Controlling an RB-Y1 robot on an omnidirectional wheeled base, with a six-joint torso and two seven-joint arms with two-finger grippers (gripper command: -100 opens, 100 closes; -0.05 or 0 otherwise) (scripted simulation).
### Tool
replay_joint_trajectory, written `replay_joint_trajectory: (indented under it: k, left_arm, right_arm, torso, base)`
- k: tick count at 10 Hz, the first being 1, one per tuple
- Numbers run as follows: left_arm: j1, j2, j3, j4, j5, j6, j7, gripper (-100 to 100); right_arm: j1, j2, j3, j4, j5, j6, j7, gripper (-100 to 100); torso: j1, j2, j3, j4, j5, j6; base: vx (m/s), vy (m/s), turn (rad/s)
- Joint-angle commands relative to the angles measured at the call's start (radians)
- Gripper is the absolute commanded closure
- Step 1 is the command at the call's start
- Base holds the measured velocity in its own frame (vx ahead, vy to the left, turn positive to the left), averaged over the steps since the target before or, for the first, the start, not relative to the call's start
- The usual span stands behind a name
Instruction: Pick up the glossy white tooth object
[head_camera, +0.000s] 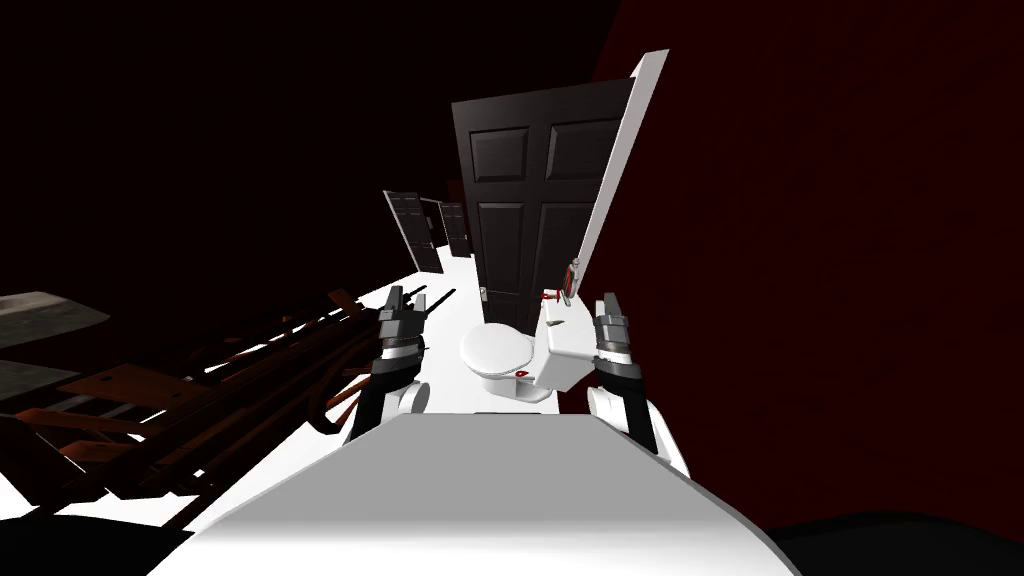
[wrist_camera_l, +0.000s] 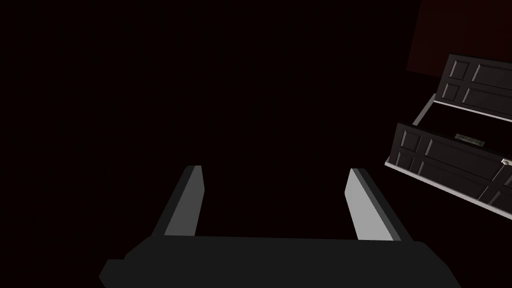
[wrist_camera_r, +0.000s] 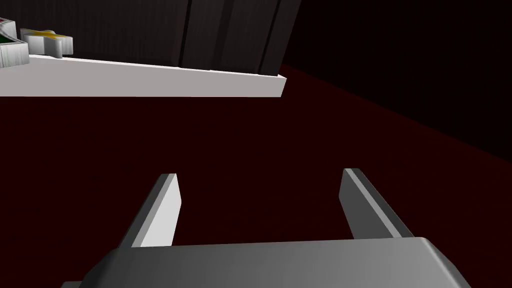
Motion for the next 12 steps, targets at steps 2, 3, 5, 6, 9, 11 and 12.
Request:
replay_joint_trajectory:
  k: [2,3,5,6,9,11,12]
  left_arm:
    - [0.0,0.0,0.0,0.0,0.0,0.0,0.0,0]
    - [0.0,0.0,0.0,0.0,0.0,0.0,0.0,0]
    - [0.0,0.0,0.0,0.0,0.0,0.0,0.0,0]
    - [0.0,0.0,0.0,0.0,0.0,0.0,0.0,0]
    - [0.0,0.0,0.0,0.0,0.0,0.0,0.0,0]
    - [0.0,0.0,0.0,0.0,0.0,0.0,0.0,0]
    - [0.0,0.0,0.0,0.0,0.0,0.0,0.0,0]
  right_arm:
    - [-0.011,-0.068,0.002,0.01,0.017,-0.007,0.01,-100]
    - [-0.018,-0.098,0.004,0.017,0.028,-0.012,0.016,-100]
    - [-0.026,-0.143,0.005,0.025,0.041,-0.017,0.023,-100]
    - [-0.037,-0.181,0.007,0.034,0.057,-0.024,0.032,-100]
    - [-0.061,-0.256,0.012,0.055,0.093,-0.039,0.053,-100]
    - [-0.074,-0.315,0.014,0.067,0.113,-0.047,0.064,-100]
    - [-0.074,-0.333,0.014,0.067,0.113,-0.047,0.064,-100]
  torso:
    - [0.001,0.0,0.0,0.0,0.0,0.0]
    - [0.002,0.001,0.001,0.0,0.001,0.0]
    - [0.005,0.004,0.002,0.001,0.001,0.0]
    - [0.005,0.003,0.002,0.001,0.001,0.0]
    - [0.004,0.003,0.002,0.001,0.001,0.0]
    - [0.005,0.004,0.002,0.001,0.001,0.0]
    - [0.005,0.003,0.002,0.001,0.001,0.0]
  base:
    - [-0.019,0.034,0.0]
    - [-0.046,0.071,-0.002]
    - [-0.058,0.08,-0.004]
    - [-0.041,0.077,-0.001]
    - [-0.05,0.074,-0.002]
    - [-0.052,0.082,-0.005]
    - [-0.041,0.075,-0.003]
